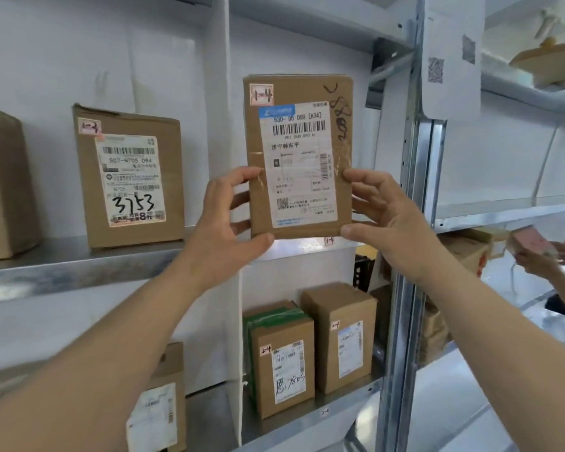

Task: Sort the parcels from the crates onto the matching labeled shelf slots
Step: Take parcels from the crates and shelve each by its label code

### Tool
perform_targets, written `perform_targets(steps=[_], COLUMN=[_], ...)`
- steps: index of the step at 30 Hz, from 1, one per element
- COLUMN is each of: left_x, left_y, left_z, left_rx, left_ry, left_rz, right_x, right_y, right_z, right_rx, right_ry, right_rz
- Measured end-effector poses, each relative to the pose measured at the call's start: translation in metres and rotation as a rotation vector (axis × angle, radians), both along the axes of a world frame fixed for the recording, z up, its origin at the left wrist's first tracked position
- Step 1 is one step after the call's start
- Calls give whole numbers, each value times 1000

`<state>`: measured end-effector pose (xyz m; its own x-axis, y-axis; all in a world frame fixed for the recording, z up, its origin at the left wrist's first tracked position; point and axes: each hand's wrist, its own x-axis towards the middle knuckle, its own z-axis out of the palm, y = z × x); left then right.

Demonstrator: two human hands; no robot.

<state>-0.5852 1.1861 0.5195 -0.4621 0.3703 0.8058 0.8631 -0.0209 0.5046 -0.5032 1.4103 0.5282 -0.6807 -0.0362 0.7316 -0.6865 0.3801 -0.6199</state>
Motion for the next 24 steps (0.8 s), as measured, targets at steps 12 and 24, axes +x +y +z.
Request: perform_targets(steps=[12, 24], left_x=[-25, -66], left_y=[47, 68], left_z=[3, -16], left_rx=[-25, -131], left_ry=[-49, -187], left_rz=[218, 407], right_x=[-74, -141], right_y=[56, 67], right_z=[0, -23], right_rx=[8, -6], right_ry=[-8, -112], right_rz=[144, 161])
